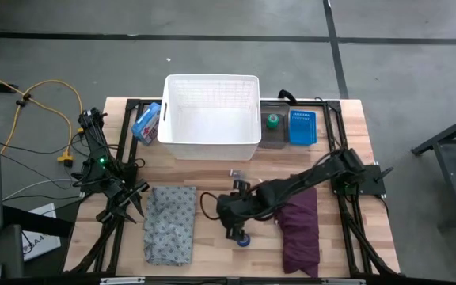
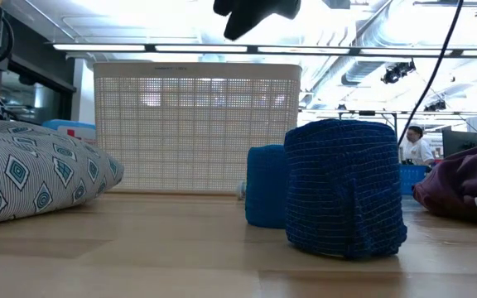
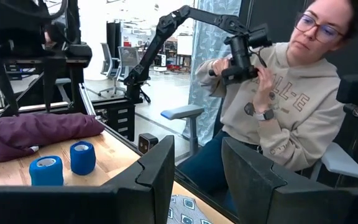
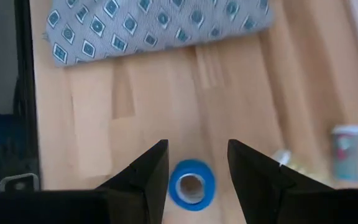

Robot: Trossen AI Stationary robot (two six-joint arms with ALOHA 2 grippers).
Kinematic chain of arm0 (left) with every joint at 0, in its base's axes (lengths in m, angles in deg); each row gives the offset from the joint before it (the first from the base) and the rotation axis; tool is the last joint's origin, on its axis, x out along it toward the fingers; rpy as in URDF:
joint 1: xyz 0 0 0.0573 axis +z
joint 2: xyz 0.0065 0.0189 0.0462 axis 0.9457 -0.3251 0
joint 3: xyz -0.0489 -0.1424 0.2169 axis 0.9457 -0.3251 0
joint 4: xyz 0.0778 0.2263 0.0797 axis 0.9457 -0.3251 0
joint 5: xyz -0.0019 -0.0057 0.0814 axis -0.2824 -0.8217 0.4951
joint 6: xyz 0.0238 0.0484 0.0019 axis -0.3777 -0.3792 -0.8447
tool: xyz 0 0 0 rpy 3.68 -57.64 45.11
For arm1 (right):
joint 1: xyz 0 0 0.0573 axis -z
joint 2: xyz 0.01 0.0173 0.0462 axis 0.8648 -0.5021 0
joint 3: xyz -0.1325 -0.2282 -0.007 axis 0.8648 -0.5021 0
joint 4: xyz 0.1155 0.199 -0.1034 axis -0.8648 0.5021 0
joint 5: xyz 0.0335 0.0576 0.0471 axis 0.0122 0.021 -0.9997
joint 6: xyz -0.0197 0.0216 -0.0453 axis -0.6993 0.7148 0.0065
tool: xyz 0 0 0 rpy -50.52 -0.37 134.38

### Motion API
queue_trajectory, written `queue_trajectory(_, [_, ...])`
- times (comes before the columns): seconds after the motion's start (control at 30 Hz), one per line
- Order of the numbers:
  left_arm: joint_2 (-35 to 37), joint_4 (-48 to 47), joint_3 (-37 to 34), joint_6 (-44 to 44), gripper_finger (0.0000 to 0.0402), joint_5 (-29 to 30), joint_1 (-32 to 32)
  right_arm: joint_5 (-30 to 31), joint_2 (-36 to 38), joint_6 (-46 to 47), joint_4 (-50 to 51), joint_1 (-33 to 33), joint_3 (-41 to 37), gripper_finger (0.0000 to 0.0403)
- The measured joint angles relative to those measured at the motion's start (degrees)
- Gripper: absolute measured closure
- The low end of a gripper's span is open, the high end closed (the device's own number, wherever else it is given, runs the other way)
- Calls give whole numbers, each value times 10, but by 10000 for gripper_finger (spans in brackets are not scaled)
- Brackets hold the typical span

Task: Pick & Place Medicine items
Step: Put the blue bandage into the black bin

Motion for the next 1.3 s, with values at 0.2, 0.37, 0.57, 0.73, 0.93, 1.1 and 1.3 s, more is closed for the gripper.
queue_trajectory(0.2, [0, 0, 0, 0, 274, 0, 0, -79, -35, 75, 23, 2, 36, 250])
queue_trajectory(0.37, [0, 0, 0, 0, 274, 0, 0, -96, -35, 123, 33, 4, 29, 250])
queue_trajectory(0.57, [0, 0, 0, 0, 274, 0, 0, -97, -35, 168, 30, 5, 3, 250])
queue_trajectory(0.73, [0, 0, 0, 0, 274, 0, 0, -102, -35, 212, 15, 4, -34, 250])
queue_trajectory(0.93, [0, 0, 0, 0, 274, 0, 0, -113, -35, 236, -28, 1, -62, 253])
queue_trajectory(1.1, [0, 1, 0, 0, 274, 0, 0, -116, -46, 242, -38, -8, -65, 266])
queue_trajectory(1.3, [0, 2, 0, 0, 274, 0, 0, -128, -58, 241, -41, -11, -65, 279])
